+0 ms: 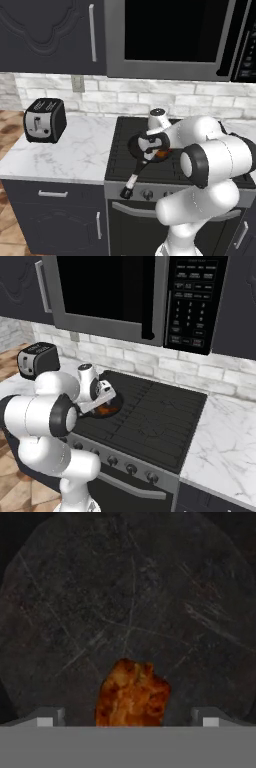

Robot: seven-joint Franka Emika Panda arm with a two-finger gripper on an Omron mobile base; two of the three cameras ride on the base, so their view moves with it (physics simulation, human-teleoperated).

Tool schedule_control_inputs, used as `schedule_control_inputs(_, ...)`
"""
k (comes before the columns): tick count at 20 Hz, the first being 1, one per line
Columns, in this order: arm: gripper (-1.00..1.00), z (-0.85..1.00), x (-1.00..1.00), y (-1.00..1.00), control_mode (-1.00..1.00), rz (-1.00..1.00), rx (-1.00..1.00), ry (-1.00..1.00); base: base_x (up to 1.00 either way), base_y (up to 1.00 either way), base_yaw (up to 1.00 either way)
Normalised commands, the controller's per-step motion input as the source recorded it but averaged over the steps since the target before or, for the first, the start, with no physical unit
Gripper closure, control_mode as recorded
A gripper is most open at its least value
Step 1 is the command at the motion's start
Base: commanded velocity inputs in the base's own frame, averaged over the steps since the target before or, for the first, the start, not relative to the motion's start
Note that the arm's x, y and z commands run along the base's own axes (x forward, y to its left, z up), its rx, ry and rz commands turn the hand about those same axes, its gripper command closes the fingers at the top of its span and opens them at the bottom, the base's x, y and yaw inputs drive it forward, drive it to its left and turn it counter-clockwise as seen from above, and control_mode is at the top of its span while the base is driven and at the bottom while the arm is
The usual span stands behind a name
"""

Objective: Take the chicken drumsticks from the pan and place one on each plate on the dining counter.

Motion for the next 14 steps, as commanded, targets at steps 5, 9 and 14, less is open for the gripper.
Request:
schedule_control_inputs(5,-1.00,-0.33,0.16,0.04,-1.00,0.02,-0.08,0.09,0.00,0.00,0.00)
schedule_control_inputs(9,-1.00,-0.37,0.08,-0.20,-1.00,0.01,-0.02,0.00,0.00,0.00,0.00)
schedule_control_inputs(14,-1.00,-0.67,-0.15,-0.47,-1.00,0.00,0.00,0.00,0.00,0.00,0.00)
